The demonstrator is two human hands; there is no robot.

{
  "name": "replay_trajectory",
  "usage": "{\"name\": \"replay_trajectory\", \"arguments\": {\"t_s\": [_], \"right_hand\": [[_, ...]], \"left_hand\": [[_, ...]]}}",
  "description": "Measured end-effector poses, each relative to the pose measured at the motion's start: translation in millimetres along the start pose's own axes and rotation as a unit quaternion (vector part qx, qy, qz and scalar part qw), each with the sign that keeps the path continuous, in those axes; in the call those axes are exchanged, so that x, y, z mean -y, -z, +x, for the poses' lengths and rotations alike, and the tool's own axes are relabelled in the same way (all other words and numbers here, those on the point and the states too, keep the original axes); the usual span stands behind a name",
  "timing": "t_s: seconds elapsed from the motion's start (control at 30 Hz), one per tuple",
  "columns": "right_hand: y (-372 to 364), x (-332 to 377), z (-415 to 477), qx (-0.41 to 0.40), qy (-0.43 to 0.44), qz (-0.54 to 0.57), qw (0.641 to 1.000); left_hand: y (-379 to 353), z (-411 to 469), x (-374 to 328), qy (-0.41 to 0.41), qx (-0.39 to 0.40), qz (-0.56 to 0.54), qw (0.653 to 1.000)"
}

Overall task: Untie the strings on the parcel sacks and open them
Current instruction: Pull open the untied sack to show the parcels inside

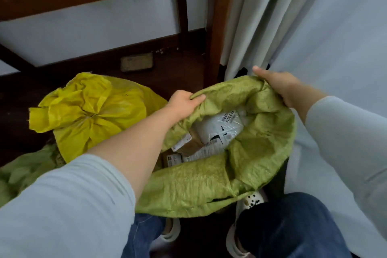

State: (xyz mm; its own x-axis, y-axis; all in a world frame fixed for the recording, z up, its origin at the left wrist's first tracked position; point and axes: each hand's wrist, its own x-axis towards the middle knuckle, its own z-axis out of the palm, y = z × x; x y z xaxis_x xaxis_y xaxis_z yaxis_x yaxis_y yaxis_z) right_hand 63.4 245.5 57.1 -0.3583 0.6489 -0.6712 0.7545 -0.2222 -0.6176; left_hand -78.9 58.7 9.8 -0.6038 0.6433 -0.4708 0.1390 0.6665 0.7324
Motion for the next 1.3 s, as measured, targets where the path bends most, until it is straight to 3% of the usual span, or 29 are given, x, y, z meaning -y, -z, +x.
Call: {"name": "replay_trajectory", "arguments": {"t_s": [0.1, 0.17, 0.23, 0.33, 0.4, 0.47, 0.53, 0.6, 0.73, 0.87, 0.97, 1.07, 1.13, 1.17, 1.3], "right_hand": [[-10, 3, 12, -0.168, 0.070, -0.124, 0.975], [-22, 5, 9, -0.206, 0.127, -0.154, 0.958], [-34, 7, -9, -0.250, 0.216, -0.230, 0.915], [-58, 5, -37, -0.219, 0.336, -0.441, 0.803], [-73, -1, -40, -0.171, 0.277, -0.543, 0.774], [-76, -8, -29, -0.138, 0.195, -0.534, 0.811], [-66, -11, -18, -0.082, 0.151, -0.445, 0.879], [-49, -12, -9, -0.023, 0.127, -0.370, 0.920], [-14, -29, 0, -0.026, 0.048, -0.368, 0.928], [-17, -38, -10, 0.020, -0.051, -0.189, 0.980], [-27, -40, -19, 0.040, -0.074, -0.106, 0.991], [-39, -50, -35, -0.009, -0.052, -0.115, 0.992], [-50, -63, -46, -0.042, -0.041, -0.117, 0.991], [-56, -70, -51, -0.053, -0.044, -0.120, 0.990], [-78, -85, -77, -0.087, -0.078, -0.190, 0.975]], "left_hand": [[12, 11, -9, 0.017, -0.053, -0.014, 0.998], [18, 19, -15, 0.036, -0.082, -0.009, 0.996], [25, 25, -17, 0.072, -0.093, -0.012, 0.993], [36, 30, -9, 0.144, -0.073, -0.065, 0.985], [41, 29, -3, 0.185, -0.051, -0.108, 0.976], [46, 25, 1, 0.214, -0.047, -0.135, 0.966], [53, 25, 7, 0.239, -0.062, -0.167, 0.955], [59, 26, 16, 0.267, -0.082, -0.210, 0.937], [66, 26, 34, 0.317, -0.097, -0.280, 0.901], [71, 28, 44, 0.328, -0.140, -0.286, 0.889], [68, 18, 38, 0.296, -0.126, -0.282, 0.904], [60, -8, 26, 0.251, -0.161, -0.129, 0.946], [51, -33, 19, 0.236, -0.200, 0.074, 0.948], [44, -46, 17, 0.227, -0.202, 0.125, 0.944], [10, -100, 18, 0.185, -0.202, 0.135, 0.952]]}}
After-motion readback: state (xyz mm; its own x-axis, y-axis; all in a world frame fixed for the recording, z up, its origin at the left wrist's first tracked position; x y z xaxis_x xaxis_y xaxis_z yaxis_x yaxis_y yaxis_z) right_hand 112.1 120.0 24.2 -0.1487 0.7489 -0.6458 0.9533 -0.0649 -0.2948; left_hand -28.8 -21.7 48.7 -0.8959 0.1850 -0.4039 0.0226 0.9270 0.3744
